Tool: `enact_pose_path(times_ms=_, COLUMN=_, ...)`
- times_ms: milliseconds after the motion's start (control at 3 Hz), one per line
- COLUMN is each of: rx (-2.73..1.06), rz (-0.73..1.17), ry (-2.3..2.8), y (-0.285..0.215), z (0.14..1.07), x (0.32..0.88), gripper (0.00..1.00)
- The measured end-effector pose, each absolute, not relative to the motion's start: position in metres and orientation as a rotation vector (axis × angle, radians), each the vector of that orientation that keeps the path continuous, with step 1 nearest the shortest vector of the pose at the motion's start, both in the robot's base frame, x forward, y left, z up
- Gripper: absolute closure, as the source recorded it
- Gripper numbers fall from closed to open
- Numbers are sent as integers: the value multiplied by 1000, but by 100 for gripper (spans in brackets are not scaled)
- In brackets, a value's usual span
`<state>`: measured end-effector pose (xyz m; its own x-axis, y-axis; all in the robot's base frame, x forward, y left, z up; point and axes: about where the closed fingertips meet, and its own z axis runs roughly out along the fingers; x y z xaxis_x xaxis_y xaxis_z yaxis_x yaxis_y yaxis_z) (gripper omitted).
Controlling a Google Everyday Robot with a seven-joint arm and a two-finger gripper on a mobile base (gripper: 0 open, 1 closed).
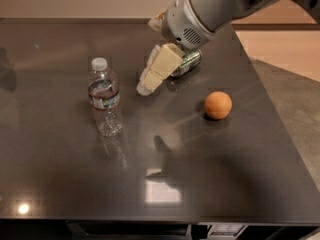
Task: Knock water bottle over
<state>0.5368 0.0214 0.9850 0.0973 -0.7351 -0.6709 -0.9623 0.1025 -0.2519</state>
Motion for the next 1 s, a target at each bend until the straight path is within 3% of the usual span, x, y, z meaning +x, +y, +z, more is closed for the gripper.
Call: enact_pose_path(times_ms=1000, rx=-1764, rz=577, ry=1555, y=86, z=966, x=515, gripper=0)
